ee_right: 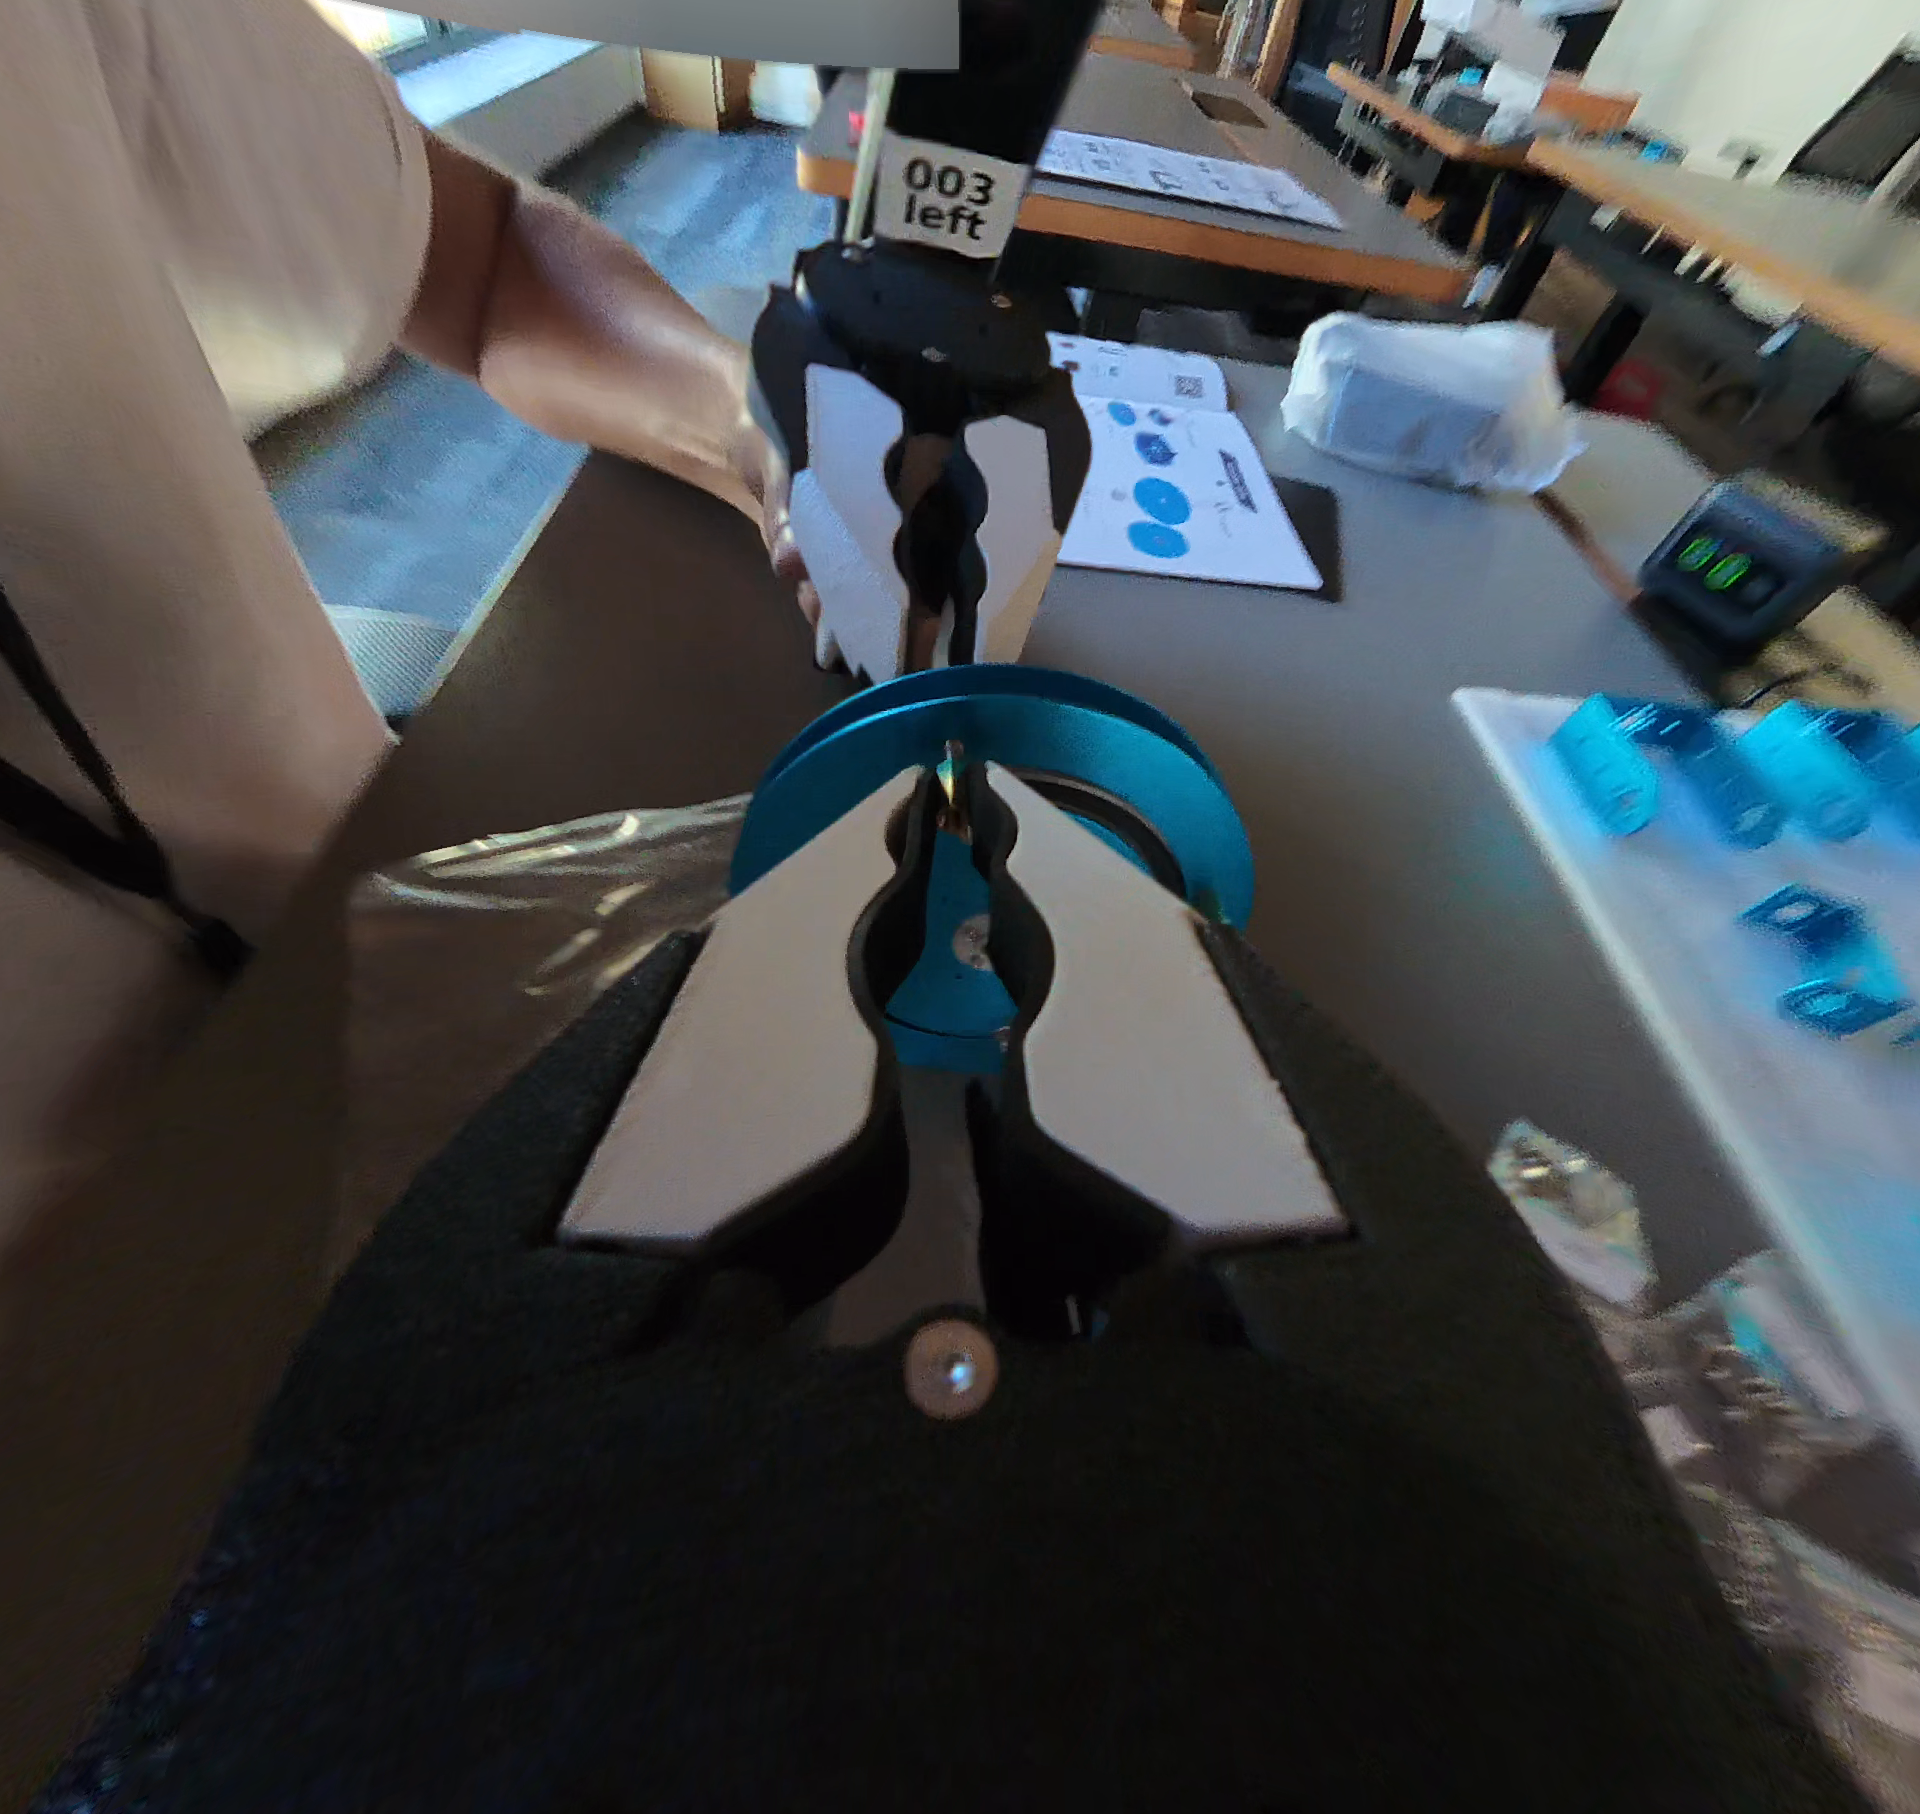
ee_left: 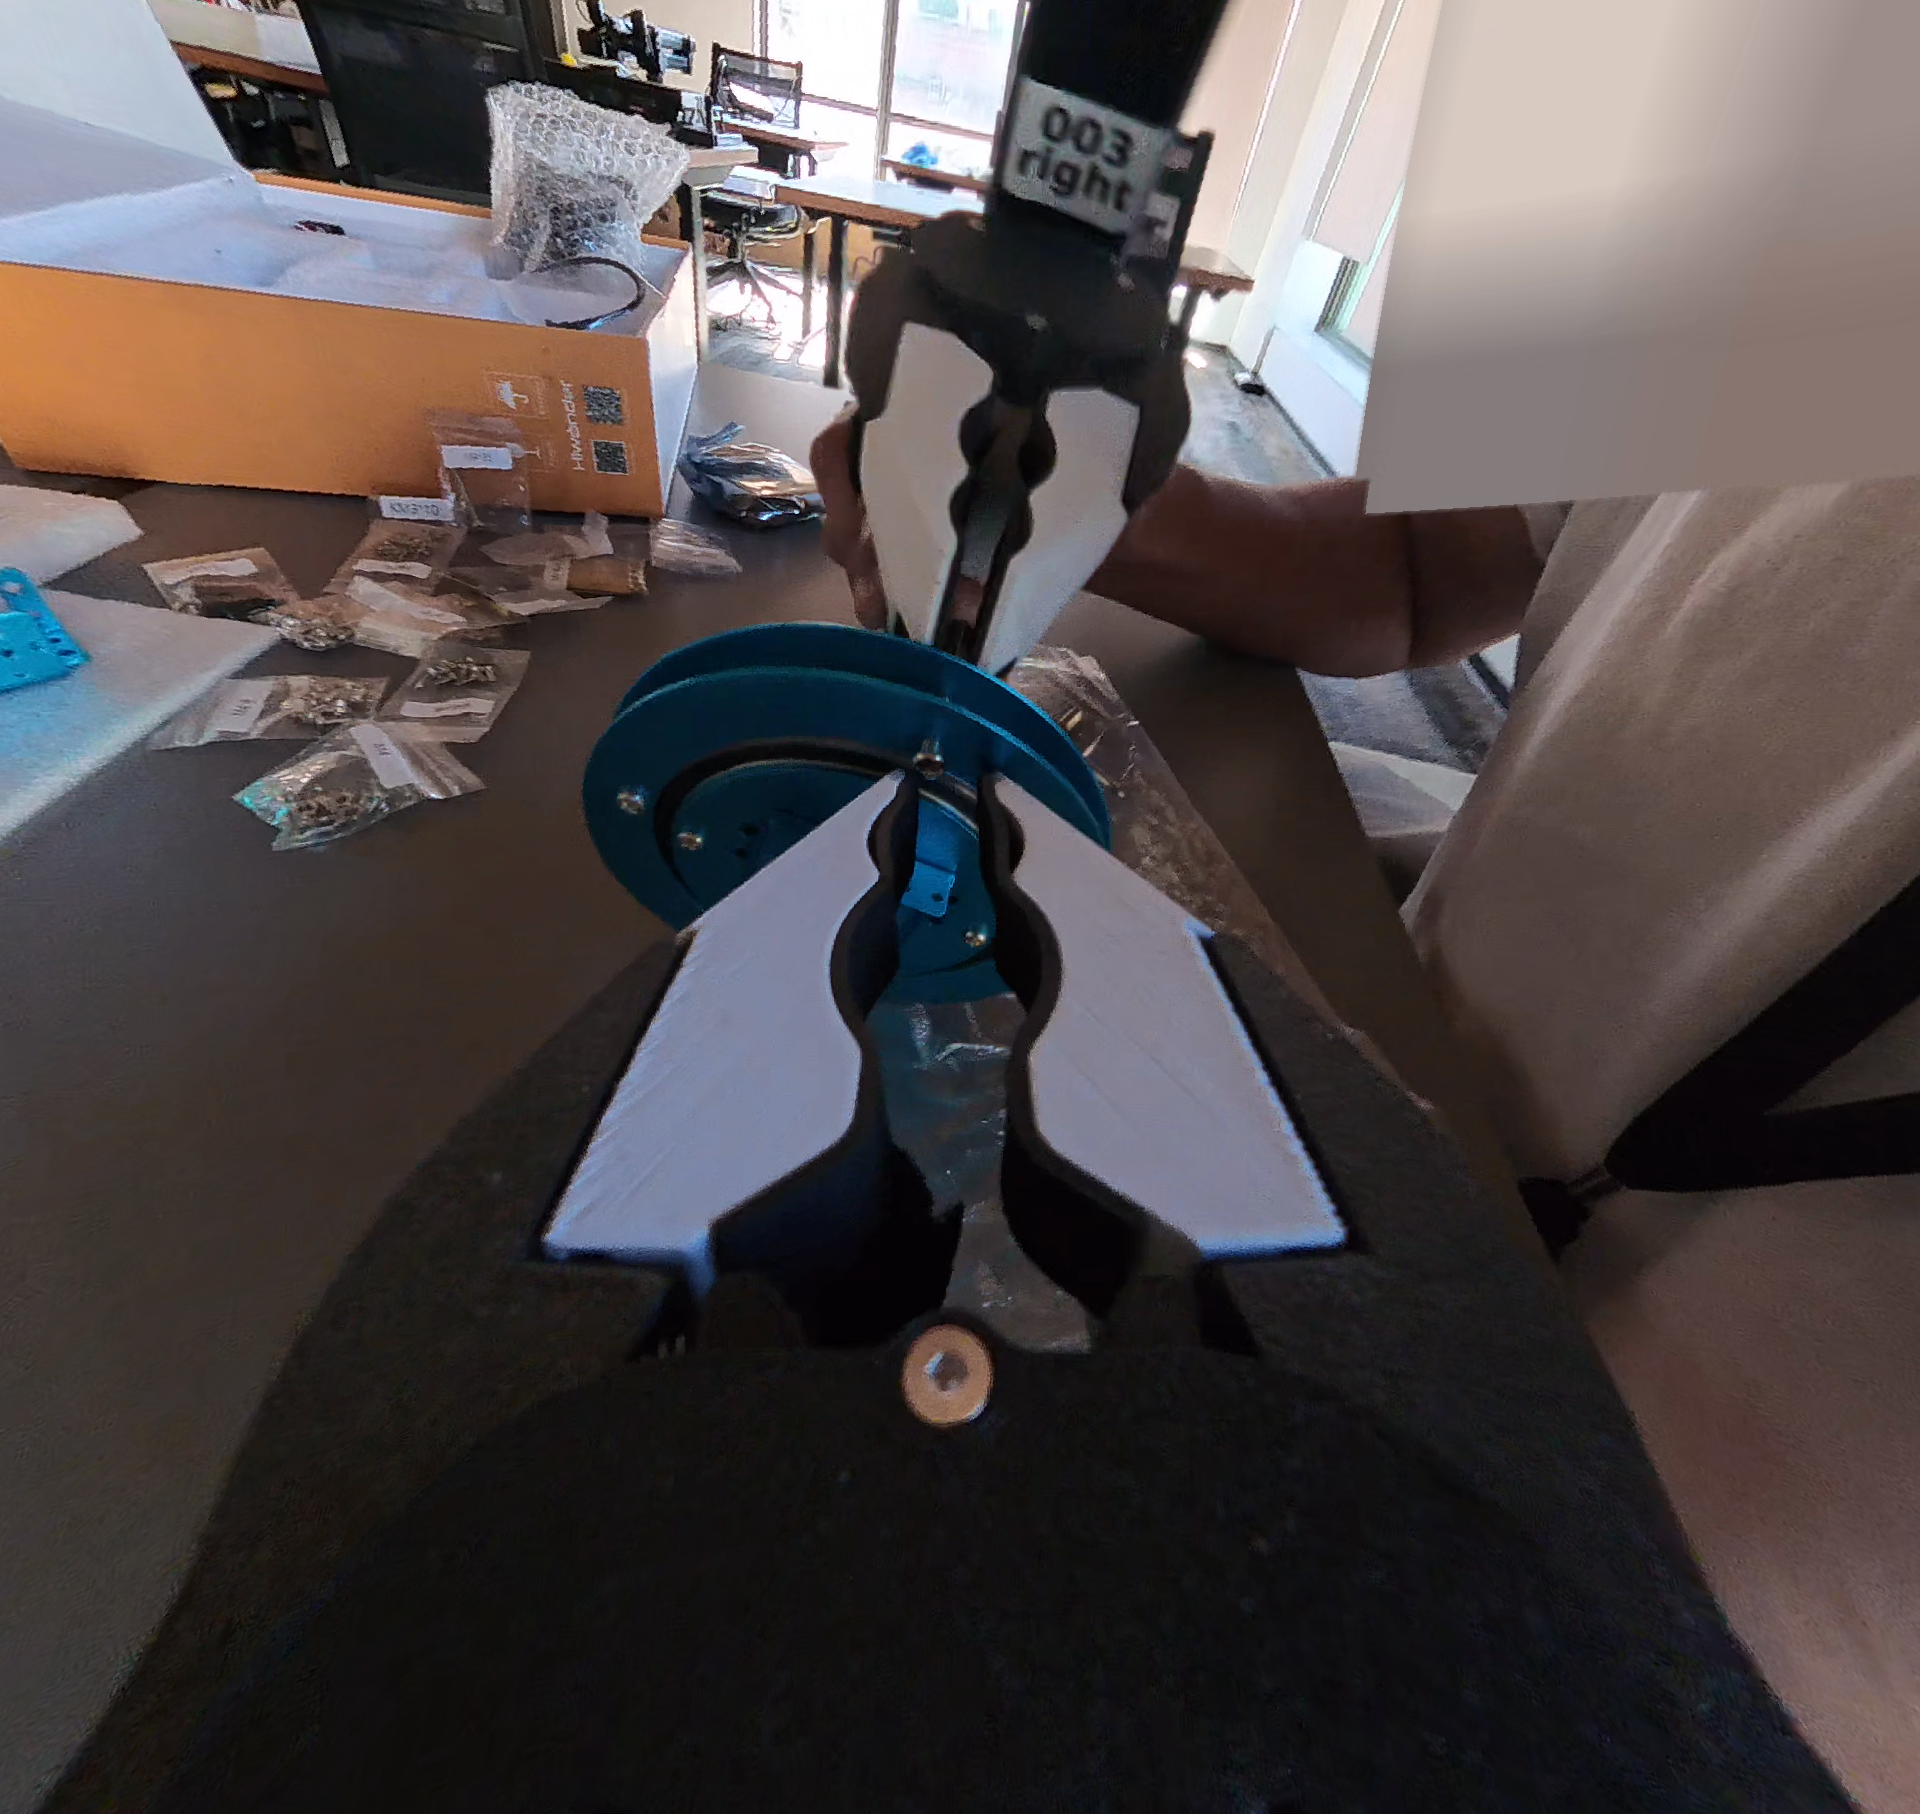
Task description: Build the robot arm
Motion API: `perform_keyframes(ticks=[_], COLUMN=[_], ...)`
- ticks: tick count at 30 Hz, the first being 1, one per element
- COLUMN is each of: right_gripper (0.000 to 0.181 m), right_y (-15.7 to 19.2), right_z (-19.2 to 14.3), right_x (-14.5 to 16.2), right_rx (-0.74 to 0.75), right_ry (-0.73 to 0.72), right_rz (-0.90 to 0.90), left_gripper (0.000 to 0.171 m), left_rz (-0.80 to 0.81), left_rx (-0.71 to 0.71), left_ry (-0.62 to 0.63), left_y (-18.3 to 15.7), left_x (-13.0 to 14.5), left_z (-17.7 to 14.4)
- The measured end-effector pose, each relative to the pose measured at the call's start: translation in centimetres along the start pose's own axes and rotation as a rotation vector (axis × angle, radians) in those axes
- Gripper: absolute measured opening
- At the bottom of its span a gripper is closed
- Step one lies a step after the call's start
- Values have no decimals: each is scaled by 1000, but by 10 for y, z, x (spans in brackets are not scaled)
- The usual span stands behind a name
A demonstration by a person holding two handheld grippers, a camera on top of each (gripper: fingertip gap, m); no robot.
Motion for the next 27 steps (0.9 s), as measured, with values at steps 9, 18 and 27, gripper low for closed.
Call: perform_keyframes(ticks=[9,18,27], right_gripper=[5,5,5], right_y=[16,27,10], right_z=[3,5,0], right_x=[-8,-11,-5], right_rx=[183,237,167], right_ry=[42,77,65], right_rz=[-360,-451,-233], left_gripper=[8,4,17], left_rz=[-71,-47,14], left_rx=[27,79,-85], left_ry=[-71,-39,1], left_y=[4,3,2], left_x=[-3,-3,-24], left_z=[-5,-6,-8])
Point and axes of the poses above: each gripper's, where its closed fingertips meet, z out along the fingers, x out of its underside, y = z × x across the jaws, the point moved 7 cm from there along -z, back along the fingers, and after that the axes turned 15 degrees about x, right-handed, at the moved point
